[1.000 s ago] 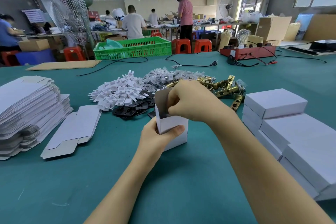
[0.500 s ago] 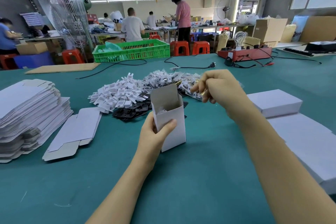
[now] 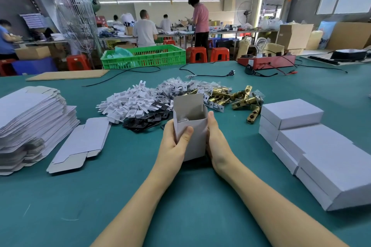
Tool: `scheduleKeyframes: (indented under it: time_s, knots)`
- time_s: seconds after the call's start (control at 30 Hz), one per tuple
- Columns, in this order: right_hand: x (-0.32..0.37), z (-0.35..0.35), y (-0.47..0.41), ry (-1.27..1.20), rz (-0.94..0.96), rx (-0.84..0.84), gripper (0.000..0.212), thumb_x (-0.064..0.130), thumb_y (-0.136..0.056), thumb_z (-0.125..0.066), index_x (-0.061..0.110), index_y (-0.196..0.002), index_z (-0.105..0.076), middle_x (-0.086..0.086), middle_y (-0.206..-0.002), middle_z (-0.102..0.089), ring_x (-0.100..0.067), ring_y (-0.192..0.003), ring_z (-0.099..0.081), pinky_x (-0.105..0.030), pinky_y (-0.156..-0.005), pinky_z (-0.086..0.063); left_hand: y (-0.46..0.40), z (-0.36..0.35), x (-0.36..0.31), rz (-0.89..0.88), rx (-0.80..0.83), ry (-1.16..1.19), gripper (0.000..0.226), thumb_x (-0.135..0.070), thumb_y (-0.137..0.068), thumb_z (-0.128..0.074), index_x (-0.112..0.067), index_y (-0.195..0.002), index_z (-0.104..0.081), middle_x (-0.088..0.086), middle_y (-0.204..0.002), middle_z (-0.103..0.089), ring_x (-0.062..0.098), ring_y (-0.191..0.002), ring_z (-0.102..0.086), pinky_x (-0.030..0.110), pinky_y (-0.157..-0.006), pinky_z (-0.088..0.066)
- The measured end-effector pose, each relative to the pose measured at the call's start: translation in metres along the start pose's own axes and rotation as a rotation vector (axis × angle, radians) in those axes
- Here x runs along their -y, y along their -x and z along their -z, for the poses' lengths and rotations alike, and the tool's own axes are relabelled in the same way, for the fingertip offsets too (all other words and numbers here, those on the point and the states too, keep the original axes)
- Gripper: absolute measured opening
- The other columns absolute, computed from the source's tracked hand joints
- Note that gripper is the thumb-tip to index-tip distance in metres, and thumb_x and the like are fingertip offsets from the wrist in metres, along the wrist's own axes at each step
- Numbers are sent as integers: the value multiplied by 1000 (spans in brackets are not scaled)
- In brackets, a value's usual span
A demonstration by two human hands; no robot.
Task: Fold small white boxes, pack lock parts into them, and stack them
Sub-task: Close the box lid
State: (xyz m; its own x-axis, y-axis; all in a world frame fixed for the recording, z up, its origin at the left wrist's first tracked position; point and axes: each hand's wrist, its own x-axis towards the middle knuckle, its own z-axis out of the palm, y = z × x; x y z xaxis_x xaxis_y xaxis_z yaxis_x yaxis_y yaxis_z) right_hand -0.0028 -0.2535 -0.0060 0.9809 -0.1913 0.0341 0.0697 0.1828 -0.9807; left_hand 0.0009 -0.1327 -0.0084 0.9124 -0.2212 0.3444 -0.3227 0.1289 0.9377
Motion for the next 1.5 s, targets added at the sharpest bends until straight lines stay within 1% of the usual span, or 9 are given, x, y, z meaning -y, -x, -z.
scheduleKeyframes:
  time_s: [0.17, 0.37, 0.47, 0.6, 0.77, 0.87, 0.97, 1.27, 1.5]
  knots:
    - [-2, -6, -1, 2, 16, 45, 52, 59, -97, -33, 23, -121, -62, 0, -113, -71, -18, -107, -65, -45, -102, -46, -3, 0, 4, -5, -61, -3, 20, -19, -99, -52, -24, -118, -49, -4, -112, -64, -2, -93, -64, 14, -77, -51]
    - [-6, -5, -8, -52, 9, 149, 62, 62, -95, -32, 18, -133, -54, -7, -127, -63, -21, -119, -59, -45, -107, -41, -4, 2, 1, 180, -46, 213, 65, -73, -81, -39, -30, -122, -66, -5, -120, -70, 10, -112, -65, 29, -93, -51]
    - [-7, -5, -10, -119, 5, 223, 60, 62, -93, -33, 25, -135, -54, -6, -130, -62, -23, -121, -58, -47, -108, -40, -7, 1, -7, 255, -40, 318, 57, -67, -80, -40, -31, -108, -75, 2, -114, -73, 16, -105, -69, 28, -79, -57]
    - [-5, -4, -11, -139, 11, 240, 56, 64, -92, -31, 31, -124, -64, -5, -124, -66, -23, -117, -61, -41, -100, -48, -7, 1, -13, 276, -13, 357, 65, -62, -79, -48, -19, -125, -65, 8, -120, -70, 23, -111, -67, 38, -89, -57]
    - [-7, -4, -12, -156, 23, 242, 62, 73, -86, -34, 33, -119, -66, -4, -122, -67, -24, -116, -61, -46, -103, -45, -8, 2, -13, 307, 15, 387, 28, -54, -70, -64, -33, -83, -78, 4, -102, -76, 17, -89, -72, 32, -70, -60]
    - [-8, -4, -12, -153, 16, 251, 64, 75, -83, -35, 33, -118, -67, -7, -122, -67, -30, -117, -60, -54, -105, -41, -12, 5, -10, 336, -58, 376, 27, -40, -89, -56, -24, -103, -72, 5, -106, -74, 19, -91, -70, 35, -73, -58]
    - [-7, -5, -11, -158, 12, 263, 64, 76, -82, -37, 33, -118, -67, -8, -122, -67, -33, -117, -59, -58, -104, -41, -14, 7, -12, 284, -91, 332, 17, -32, -94, -51, -27, -91, -67, -3, -91, -69, 12, -76, -65, 30, -63, -52]
    - [1, -4, -8, -122, -5, 263, 63, 72, -79, -46, 28, -119, -67, -8, -120, -67, -31, -116, -60, -51, -106, -42, -13, 2, -23, 212, -99, 365, 30, -13, -96, -42, -23, -115, -64, 8, -121, -69, 26, -106, -64, 52, -98, -47]
    - [10, -3, -7, -84, 14, 242, 36, 51, -81, -47, 31, -97, -71, -11, -109, -70, -21, -91, -64, -42, -85, -49, -14, 2, -21, 165, -74, 358, 37, -10, -95, -40, -28, -116, -65, 4, -118, -71, 19, -101, -67, 41, -82, -54]
